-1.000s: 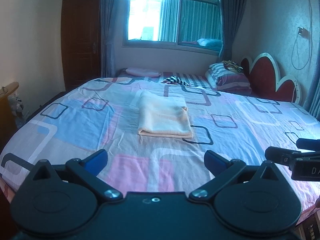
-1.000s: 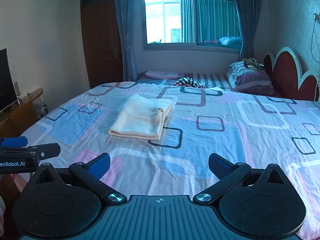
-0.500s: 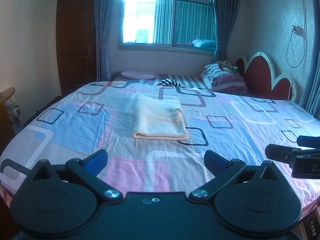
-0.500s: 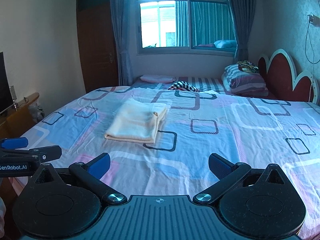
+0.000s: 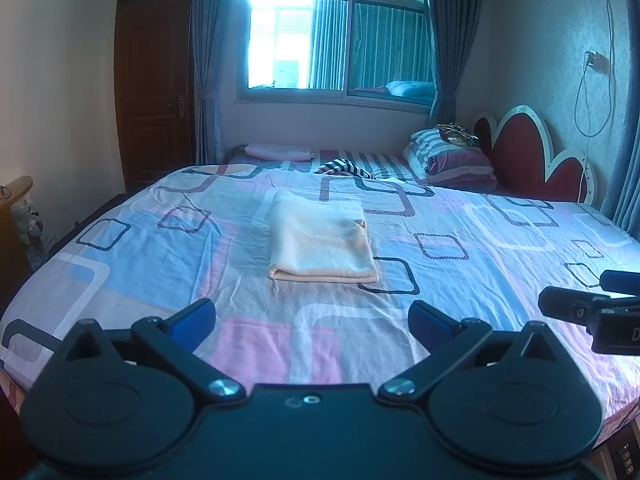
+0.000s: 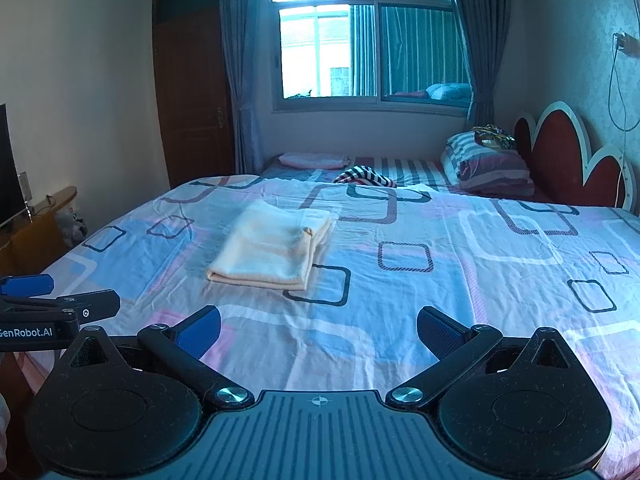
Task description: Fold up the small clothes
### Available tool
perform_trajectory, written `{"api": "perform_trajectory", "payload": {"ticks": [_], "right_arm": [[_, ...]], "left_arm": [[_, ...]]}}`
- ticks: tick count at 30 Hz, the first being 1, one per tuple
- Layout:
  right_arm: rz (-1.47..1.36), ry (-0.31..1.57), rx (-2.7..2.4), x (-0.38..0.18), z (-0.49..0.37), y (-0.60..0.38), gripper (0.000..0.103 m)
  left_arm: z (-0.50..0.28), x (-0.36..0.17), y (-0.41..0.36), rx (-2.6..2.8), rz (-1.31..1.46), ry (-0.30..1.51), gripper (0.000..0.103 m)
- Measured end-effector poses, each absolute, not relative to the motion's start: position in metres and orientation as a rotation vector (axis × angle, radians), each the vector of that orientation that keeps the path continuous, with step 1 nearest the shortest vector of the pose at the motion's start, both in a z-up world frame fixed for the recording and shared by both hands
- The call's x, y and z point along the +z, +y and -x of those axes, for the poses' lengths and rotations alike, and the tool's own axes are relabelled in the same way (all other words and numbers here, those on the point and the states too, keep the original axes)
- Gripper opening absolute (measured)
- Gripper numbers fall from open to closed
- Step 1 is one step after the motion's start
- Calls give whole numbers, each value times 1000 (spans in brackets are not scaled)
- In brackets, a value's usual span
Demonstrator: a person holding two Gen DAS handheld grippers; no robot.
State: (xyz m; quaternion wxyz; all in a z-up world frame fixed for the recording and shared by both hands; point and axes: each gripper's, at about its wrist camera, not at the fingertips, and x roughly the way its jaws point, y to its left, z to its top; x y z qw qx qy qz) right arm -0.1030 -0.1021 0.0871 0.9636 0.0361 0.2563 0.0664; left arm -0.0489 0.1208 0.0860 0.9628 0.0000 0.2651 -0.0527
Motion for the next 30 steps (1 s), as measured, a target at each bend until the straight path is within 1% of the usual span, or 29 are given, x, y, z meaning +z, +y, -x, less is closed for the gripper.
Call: {"api": "perform_trajectory", "payload": {"ticks": [30], "right_arm": [[-72, 512, 140, 92, 103, -105, 103]], "left_arm": [[44, 90, 122, -107, -10, 529, 102]]}}
